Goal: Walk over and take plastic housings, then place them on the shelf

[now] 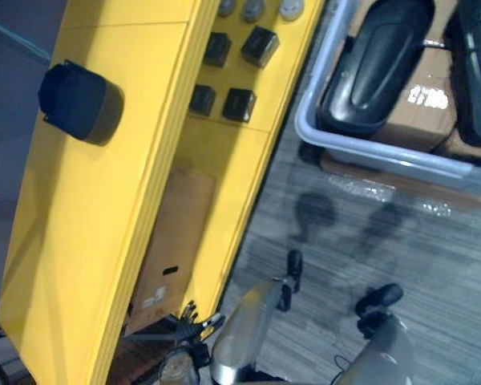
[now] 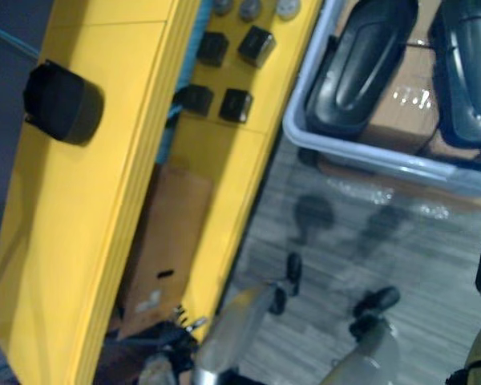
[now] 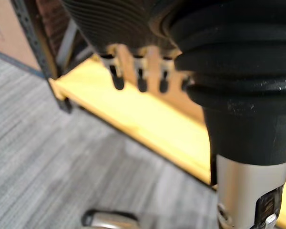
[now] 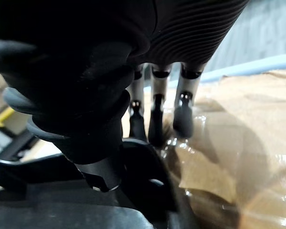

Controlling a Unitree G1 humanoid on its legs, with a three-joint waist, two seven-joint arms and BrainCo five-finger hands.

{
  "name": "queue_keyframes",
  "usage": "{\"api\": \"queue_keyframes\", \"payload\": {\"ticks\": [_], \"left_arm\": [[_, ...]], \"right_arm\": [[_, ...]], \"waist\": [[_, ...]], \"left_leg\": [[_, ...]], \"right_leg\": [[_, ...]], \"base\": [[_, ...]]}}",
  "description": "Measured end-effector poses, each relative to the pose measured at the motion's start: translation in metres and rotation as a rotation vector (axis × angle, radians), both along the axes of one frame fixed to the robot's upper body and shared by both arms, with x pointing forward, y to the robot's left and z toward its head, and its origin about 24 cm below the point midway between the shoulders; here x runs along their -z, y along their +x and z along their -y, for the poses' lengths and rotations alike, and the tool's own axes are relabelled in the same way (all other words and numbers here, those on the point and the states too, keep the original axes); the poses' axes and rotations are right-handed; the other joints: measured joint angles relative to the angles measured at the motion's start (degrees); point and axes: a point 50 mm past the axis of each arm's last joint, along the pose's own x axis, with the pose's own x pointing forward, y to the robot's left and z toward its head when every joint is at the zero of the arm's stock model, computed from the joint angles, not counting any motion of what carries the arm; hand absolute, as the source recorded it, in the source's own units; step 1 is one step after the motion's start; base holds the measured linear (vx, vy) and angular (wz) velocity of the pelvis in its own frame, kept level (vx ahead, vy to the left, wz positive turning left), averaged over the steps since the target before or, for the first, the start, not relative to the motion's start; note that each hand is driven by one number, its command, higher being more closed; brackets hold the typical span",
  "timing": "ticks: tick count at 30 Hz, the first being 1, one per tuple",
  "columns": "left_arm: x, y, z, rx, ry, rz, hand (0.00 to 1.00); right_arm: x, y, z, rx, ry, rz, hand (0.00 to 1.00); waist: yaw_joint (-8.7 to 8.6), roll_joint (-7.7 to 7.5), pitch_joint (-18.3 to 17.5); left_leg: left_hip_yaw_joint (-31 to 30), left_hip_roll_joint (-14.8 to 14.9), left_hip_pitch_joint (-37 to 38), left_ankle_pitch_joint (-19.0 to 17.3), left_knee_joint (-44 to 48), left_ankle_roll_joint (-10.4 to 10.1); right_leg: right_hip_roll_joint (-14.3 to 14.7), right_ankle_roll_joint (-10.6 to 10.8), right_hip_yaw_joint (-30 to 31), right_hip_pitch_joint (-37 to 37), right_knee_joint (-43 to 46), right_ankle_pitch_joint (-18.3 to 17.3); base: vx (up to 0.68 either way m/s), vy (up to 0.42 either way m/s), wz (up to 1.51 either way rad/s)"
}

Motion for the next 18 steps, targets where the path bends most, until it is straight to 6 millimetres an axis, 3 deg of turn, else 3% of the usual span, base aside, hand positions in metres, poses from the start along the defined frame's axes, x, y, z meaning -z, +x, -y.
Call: {"api": "queue_keyframes", "payload": {"ticks": [5,11,17,18], "left_arm": [[-0.019,0.017,0.003,-0.009,-0.022,0.129,0.00],[-0.038,0.030,0.003,-0.028,-0.041,0.235,0.00],[-0.043,0.031,-0.018,-0.100,-0.013,0.266,0.00],[-0.045,0.032,-0.024,-0.124,-0.003,0.277,0.00]], "right_arm": [[0.030,-0.014,0.015,0.090,0.058,-0.099,1.00],[0.044,-0.018,0.021,0.069,-0.003,-0.126,1.00],[0.068,0.001,0.003,-0.022,-0.041,-0.140,1.00],[0.069,0.009,-0.005,-0.054,-0.058,-0.137,1.00]], "waist": [[-0.34,0.08,-0.1],[-1.62,-0.42,0.3],[-2.71,-3.09,2.3],[-2.96,-4.76,3.5]], "left_leg": [[-1.4,-1.2,1.5,0.0,-0.4,0.0],[-2.7,-1.3,1.8,0.0,0.2,0.1],[-2.1,2.0,1.7,-3.7,6.5,-0.4],[-1.2,3.0,1.9,-4.4,7.3,-0.5]], "right_leg": [[-1.2,0.2,-1.7,2.4,0.7,-1.1],[-1.0,0.2,-3.2,4.5,0.8,-1.2],[1.8,-0.4,-2.3,6.5,0.8,-1.6],[2.8,-0.7,-1.8,6.6,0.7,-1.8]], "base": [[0.01,0.023,0.20],[0.02,0.020,0.13],[-0.03,0.010,-0.19],[-0.06,0.006,-0.34]]}}
